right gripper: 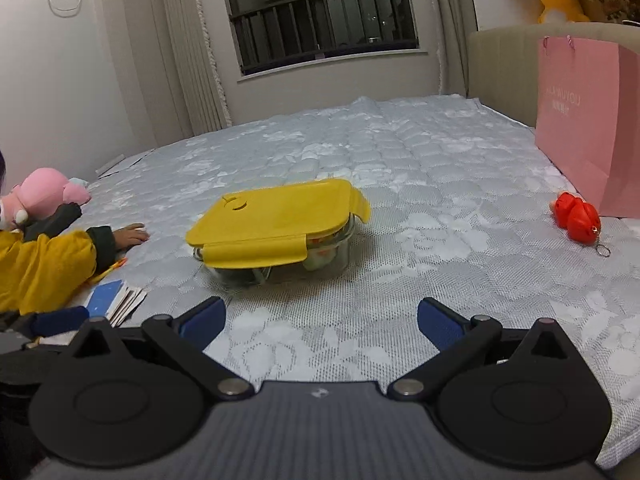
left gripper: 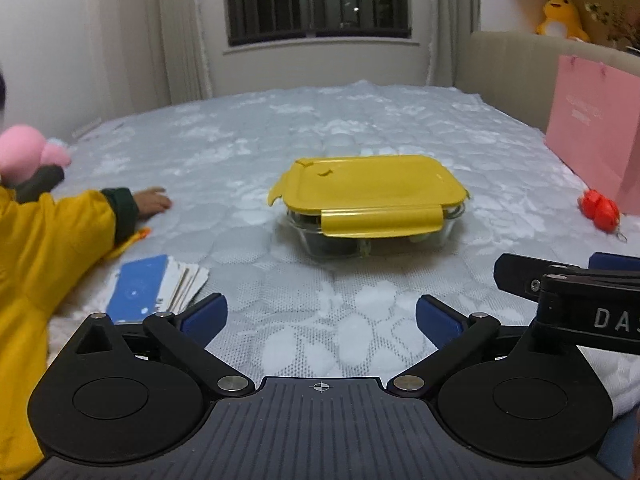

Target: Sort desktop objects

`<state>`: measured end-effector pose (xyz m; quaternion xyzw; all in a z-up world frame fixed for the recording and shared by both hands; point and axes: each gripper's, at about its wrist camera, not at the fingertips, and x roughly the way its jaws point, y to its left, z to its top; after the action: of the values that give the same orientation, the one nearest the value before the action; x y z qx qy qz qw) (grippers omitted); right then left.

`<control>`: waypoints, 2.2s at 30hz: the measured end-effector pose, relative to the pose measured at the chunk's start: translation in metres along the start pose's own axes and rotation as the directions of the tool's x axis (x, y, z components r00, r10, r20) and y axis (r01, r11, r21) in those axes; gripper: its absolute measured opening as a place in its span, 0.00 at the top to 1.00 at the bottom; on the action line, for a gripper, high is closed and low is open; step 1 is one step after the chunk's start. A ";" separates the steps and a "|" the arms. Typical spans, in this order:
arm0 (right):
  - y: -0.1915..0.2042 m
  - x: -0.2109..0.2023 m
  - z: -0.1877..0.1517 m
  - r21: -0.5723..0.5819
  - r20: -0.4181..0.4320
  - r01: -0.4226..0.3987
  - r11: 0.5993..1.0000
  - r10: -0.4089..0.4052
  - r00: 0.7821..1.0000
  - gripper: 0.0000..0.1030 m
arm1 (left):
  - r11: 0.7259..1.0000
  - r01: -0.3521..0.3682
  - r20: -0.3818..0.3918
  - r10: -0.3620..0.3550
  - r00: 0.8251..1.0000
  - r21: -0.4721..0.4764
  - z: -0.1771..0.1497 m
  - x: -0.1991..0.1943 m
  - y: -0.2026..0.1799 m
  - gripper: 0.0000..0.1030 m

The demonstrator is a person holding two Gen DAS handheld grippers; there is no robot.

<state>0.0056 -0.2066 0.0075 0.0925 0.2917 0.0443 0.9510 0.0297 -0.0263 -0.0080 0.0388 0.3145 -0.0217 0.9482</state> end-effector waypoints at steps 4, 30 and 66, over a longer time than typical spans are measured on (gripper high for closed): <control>0.005 0.012 0.003 -0.019 -0.007 -0.003 1.000 0.003 1.000 0.00 | 1.000 0.000 -0.018 0.000 1.000 -0.023 0.000 0.013 0.005 0.00; 0.002 0.048 0.000 -0.044 -0.050 0.077 0.996 -0.079 0.996 0.00 | 0.997 -0.012 -0.117 0.002 0.993 -0.081 -0.007 0.054 0.011 0.00; 0.003 0.063 -0.008 -0.064 -0.109 0.079 0.995 -0.086 0.990 0.00 | 0.994 -0.030 -0.127 0.017 0.992 -0.105 -0.010 0.058 0.021 0.00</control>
<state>0.0536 -0.1942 -0.0329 0.0496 0.3464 0.0186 0.9366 0.0716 -0.0054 -0.0495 -0.0070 0.3739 0.0090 0.9274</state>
